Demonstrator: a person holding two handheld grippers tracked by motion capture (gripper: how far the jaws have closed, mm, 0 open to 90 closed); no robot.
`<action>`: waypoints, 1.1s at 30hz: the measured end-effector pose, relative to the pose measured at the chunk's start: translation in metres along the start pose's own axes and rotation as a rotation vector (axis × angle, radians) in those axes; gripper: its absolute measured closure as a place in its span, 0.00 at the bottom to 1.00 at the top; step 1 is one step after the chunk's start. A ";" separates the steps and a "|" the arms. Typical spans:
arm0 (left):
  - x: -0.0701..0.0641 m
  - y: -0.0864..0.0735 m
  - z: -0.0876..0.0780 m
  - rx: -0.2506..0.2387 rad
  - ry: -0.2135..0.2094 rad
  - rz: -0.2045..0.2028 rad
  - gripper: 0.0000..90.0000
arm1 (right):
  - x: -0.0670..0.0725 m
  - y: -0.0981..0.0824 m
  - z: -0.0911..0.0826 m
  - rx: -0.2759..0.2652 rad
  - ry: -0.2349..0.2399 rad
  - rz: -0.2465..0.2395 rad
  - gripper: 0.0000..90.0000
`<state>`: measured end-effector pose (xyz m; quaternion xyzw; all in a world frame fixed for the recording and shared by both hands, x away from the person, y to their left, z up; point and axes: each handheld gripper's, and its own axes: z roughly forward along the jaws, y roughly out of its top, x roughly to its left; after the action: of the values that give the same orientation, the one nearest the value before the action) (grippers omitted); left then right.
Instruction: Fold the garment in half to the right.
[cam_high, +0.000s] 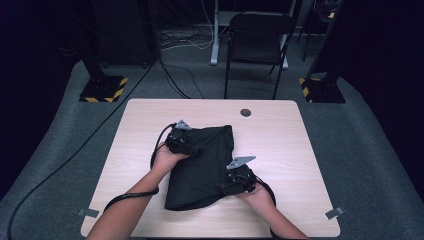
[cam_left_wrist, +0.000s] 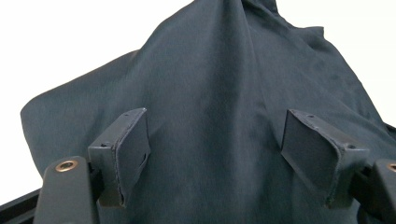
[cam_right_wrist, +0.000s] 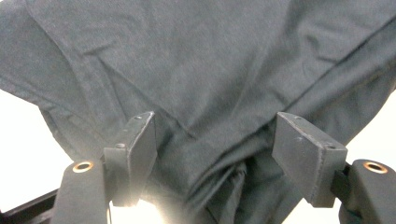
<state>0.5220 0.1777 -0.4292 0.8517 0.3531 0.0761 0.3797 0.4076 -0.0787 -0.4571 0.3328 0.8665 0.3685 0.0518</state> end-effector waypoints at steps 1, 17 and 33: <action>0.000 -0.002 -0.003 -0.001 0.000 0.000 0.25 | -0.001 -0.001 -0.001 0.002 0.003 0.004 0.33; -0.003 -0.033 -0.028 -0.051 -0.062 -0.050 0.22 | -0.019 -0.014 -0.022 -0.059 -0.024 0.089 0.23; 0.016 -0.053 -0.042 -0.128 -0.054 -0.133 0.22 | -0.044 -0.027 -0.035 -0.108 -0.066 0.179 0.21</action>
<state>0.4885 0.2378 -0.4387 0.8021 0.3930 0.0502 0.4469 0.4155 -0.1404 -0.4566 0.4176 0.8100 0.4065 0.0653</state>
